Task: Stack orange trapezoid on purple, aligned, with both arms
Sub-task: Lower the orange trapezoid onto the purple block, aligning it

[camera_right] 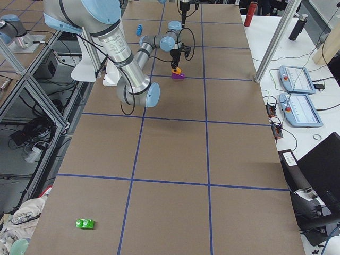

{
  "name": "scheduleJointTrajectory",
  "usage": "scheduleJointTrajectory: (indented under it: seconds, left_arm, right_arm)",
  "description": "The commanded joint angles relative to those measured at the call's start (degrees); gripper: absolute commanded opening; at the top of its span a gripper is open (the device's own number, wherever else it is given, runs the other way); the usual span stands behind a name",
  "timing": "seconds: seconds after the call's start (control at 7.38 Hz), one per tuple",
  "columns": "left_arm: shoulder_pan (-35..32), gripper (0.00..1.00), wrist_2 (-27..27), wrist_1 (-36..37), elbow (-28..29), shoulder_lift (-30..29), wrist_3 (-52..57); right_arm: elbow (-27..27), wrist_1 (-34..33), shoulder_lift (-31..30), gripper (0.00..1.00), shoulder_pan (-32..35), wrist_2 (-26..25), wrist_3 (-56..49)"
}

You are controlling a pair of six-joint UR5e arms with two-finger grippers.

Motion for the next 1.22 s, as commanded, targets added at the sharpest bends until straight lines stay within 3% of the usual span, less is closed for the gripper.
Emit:
scheduleJointTrajectory:
  seconds: [0.0,0.41,0.54,0.68,1.08]
  left_arm:
    - [0.00,1.00,0.00,-0.06,0.38,0.00,0.00]
    - [0.09,1.00,0.00,-0.07,0.47,0.00,0.00]
    - [0.18,1.00,0.00,-0.07,0.56,0.00,0.00]
    - [0.26,1.00,0.00,-0.07,0.56,0.09,0.00]
    - [0.27,1.00,0.00,-0.07,0.56,0.00,-0.09]
  right_arm:
    - [-0.56,0.10,0.01,0.00,-0.60,-0.57,0.00]
    - [-1.52,0.18,-0.08,0.00,-0.96,-1.00,-0.96]
    - [-1.88,1.58,-0.17,0.33,-1.04,-1.09,-1.05]
    - [-2.14,2.03,-0.26,0.97,-1.39,-2.57,-1.40]
    - [-1.27,1.86,0.09,0.99,-0.87,-2.77,-1.58]
